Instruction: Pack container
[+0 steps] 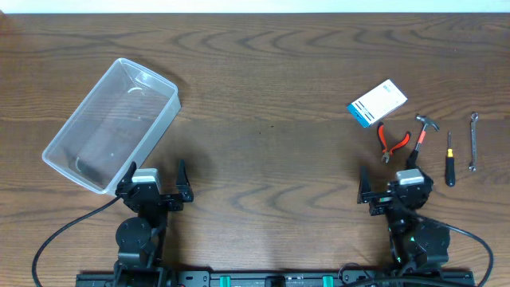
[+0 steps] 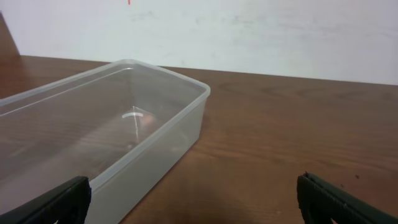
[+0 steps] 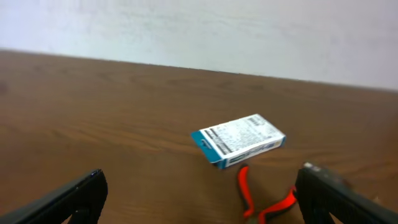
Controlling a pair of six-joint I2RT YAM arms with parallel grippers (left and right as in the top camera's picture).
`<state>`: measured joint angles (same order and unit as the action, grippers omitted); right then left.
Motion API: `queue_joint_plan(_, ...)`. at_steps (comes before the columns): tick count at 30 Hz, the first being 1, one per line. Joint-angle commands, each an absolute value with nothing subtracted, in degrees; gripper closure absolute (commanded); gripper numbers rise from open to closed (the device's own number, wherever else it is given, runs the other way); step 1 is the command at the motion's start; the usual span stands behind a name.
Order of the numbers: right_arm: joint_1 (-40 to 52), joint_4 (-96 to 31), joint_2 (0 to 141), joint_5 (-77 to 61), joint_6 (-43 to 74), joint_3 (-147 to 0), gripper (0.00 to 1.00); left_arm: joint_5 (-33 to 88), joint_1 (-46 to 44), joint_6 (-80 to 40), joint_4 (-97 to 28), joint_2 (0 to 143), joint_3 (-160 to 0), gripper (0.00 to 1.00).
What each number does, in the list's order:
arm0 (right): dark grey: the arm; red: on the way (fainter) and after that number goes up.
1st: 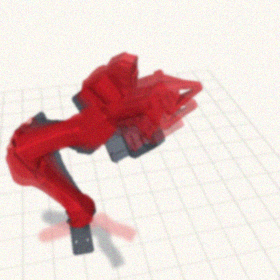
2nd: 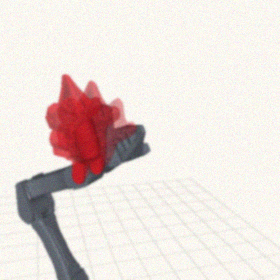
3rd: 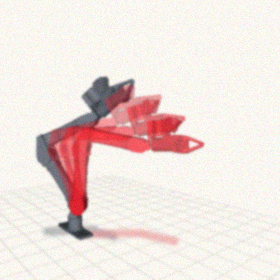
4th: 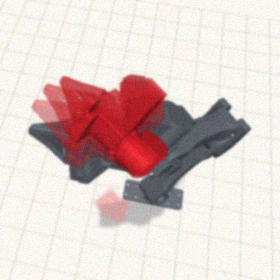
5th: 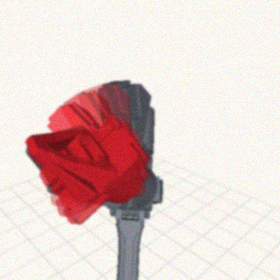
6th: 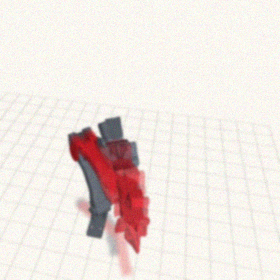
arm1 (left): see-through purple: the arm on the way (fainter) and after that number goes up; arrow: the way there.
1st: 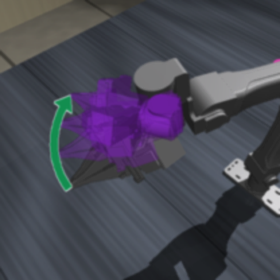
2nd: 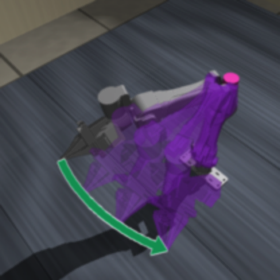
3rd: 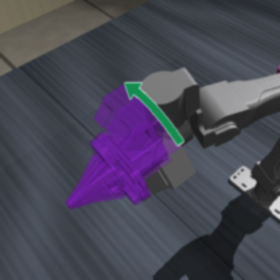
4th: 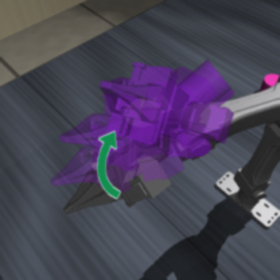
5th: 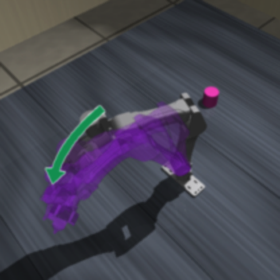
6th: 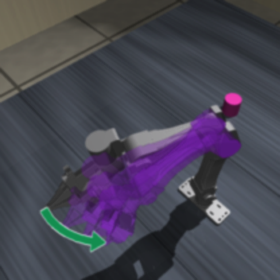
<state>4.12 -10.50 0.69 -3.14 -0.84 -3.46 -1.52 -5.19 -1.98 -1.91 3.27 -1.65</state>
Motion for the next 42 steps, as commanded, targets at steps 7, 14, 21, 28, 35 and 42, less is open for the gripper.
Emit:
queue_joint_plan(7,4.5,-2.2,3.4,-12.6,15.0,-7.1,0.01,2.2,-5.1,-16.6,-0.4,5.6,-6.7,0.02)
queue_joint_plan(14,4.5,-7.4,21.6,-18.7,13.9,-22.3,0.01,2.4,-5.0,-9.3,-19.3,24.0,-31.8,0.02)
queue_joint_plan(21,4.5,-27.2,45.4,-25.7,6.9,-46.5,0.01,2.4,-5.0,-8.8,-43.5,47.7,-59.1,0.02)
queue_joint_plan(28,4.6,-57.9,64.6,-24.8,-3.0,-70.3,0.01,2.7,-5.0,-8.9,-78.3,71.9,-89.9,0.02)
queue_joint_plan(35,4.5,-57.3,72.5,-24.2,-4.8,-72.2,0.01,4.0,-4.8,-7.7,-84.2,81.3,-105.7,0.02)
queue_joint_plan(42,4.5,-55.2,75.3,-20.5,-5.2,-72.2,0.23,-6.2,2.0,-16.0,-71.9,87.3,-105.7,0.02)
